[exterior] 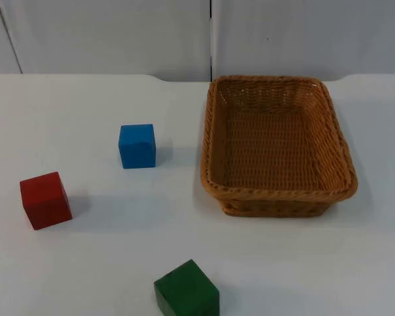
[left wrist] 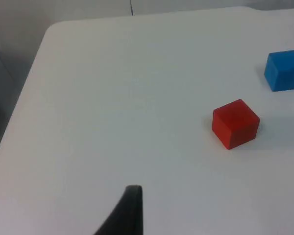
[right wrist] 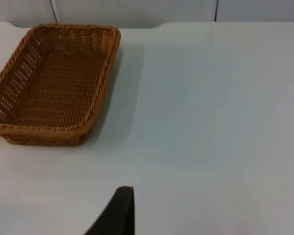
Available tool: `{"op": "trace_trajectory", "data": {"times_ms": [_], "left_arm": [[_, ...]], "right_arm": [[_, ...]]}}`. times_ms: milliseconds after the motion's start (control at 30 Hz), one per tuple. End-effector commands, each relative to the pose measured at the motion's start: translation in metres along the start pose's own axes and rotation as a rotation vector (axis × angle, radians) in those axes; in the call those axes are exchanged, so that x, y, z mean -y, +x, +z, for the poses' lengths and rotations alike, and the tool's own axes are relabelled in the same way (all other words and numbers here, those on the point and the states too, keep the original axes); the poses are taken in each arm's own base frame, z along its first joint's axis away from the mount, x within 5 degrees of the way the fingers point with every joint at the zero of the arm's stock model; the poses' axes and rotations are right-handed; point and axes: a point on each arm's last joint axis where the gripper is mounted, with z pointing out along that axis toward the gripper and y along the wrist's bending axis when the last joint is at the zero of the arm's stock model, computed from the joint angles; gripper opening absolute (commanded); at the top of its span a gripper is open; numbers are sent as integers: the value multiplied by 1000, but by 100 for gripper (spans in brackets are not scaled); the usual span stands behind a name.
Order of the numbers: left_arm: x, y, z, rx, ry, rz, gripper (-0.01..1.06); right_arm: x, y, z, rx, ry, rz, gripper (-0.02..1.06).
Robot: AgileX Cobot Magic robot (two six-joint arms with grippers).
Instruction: Pick up one cube with each hand and place exactly two cubes into the same basket, leaving the remaining cube outside.
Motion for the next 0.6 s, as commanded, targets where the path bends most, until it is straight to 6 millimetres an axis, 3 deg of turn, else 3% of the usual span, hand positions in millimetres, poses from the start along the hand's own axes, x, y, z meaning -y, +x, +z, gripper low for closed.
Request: {"op": "trace_trajectory", "data": {"times_ms": [0,567], "left_arm": [[0,-4,-5,35,3,-7,98],[2,-25,-8,23,28,-12,98]], "right_arm": [[0,-5,-3,17,3,-8,105],[0,-42,12,-24,3,-13,105]]}}
